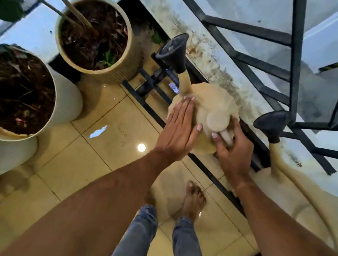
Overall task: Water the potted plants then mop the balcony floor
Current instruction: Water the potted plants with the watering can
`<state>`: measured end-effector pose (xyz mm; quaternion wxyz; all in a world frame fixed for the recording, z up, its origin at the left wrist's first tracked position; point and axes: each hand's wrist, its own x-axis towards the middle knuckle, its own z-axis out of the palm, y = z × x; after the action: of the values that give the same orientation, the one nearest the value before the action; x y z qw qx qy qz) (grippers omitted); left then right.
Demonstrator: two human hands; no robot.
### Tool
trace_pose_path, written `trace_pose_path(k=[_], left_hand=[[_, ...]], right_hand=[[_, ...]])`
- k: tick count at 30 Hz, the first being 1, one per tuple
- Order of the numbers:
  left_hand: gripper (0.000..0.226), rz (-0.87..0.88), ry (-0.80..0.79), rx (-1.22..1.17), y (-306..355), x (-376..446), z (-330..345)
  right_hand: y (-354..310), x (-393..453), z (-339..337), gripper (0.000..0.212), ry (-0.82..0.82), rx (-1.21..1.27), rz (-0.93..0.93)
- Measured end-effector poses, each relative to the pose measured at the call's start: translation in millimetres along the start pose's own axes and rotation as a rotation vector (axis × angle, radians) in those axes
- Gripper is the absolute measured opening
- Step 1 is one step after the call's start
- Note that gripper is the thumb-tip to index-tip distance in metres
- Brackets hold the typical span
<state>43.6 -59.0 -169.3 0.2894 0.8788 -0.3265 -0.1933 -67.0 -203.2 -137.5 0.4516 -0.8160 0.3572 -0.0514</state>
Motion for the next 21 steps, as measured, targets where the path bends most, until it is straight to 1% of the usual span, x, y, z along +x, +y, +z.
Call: trace_pose_path(k=[4, 8, 11, 16, 21], left_hand=[[0.066, -0.015, 0.096, -0.121, 3, -1, 8], [0.064, -0.076, 0.160, -0.202, 9, 4, 8], [0.064, -0.107, 0.186, -0.236, 15, 6, 6], [0.064, -0.112, 0.207, -0.272, 24, 2, -3], [0.063, -0.126, 0.307, -0.289, 32, -4, -27]], right_hand=[[-5, 6, 6, 0.071, 0.074, -0.015, -0.086], [-16, 11, 10, 0.062, 0.141, 0.053, -0.148], [-23, 15, 7, 0.059, 0.128, 0.098, -0.173], [-38, 11, -2, 0.058, 0.085, 0.106, -0.199], [-71, 2, -9, 0.057, 0.096, 0.117, -0.223]])
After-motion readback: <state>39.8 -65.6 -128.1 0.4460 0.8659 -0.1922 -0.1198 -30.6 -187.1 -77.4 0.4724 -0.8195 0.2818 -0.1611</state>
